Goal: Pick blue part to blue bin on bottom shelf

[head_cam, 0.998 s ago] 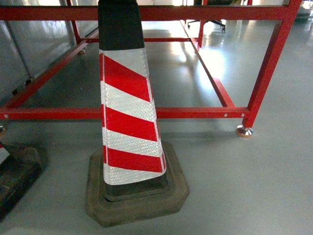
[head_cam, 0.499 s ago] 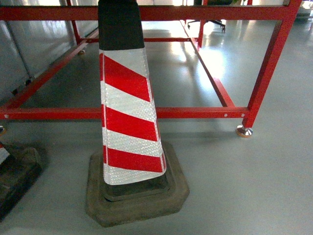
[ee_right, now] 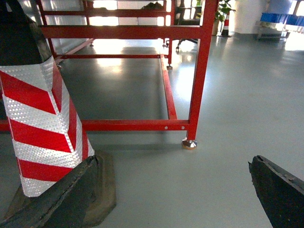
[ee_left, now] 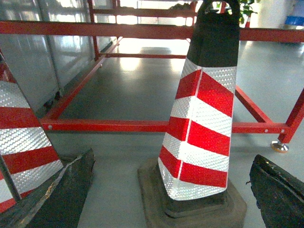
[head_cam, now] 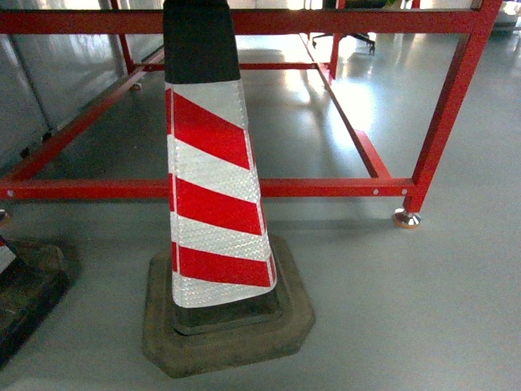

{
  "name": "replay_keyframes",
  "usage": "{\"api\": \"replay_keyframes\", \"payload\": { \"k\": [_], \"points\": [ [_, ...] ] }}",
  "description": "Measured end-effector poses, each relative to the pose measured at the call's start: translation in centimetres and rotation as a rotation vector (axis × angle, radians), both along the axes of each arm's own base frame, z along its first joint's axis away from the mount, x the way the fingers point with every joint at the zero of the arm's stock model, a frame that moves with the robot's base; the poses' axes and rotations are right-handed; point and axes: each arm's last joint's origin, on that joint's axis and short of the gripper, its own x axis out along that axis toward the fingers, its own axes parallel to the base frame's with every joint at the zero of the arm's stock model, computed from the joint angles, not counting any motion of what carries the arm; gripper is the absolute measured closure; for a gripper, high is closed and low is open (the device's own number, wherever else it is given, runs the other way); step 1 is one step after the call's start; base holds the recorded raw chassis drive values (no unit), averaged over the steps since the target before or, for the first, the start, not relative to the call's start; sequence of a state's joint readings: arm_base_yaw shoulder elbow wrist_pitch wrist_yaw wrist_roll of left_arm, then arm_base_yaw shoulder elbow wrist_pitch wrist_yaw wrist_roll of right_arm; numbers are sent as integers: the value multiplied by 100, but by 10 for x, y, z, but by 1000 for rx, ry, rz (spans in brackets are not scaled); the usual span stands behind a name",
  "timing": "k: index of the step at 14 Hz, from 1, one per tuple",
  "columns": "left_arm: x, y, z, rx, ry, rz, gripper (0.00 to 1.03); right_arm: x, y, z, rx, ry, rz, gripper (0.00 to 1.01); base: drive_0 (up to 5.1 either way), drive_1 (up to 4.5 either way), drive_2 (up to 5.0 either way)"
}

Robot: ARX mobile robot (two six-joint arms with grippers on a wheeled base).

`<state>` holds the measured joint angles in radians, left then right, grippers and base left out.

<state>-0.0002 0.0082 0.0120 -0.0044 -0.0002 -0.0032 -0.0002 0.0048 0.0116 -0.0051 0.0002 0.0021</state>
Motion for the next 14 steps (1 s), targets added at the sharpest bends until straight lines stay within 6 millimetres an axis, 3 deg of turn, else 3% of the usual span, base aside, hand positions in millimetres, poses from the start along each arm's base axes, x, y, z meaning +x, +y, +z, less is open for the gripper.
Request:
{"api": "replay_keyframes", "payload": {
  "k": [14],
  "points": [
    [0, 0, 0, 4, 0, 0, 5, 0, 0, 0, 1, -1, -1, 3, 0, 0, 0]
  ]
}}
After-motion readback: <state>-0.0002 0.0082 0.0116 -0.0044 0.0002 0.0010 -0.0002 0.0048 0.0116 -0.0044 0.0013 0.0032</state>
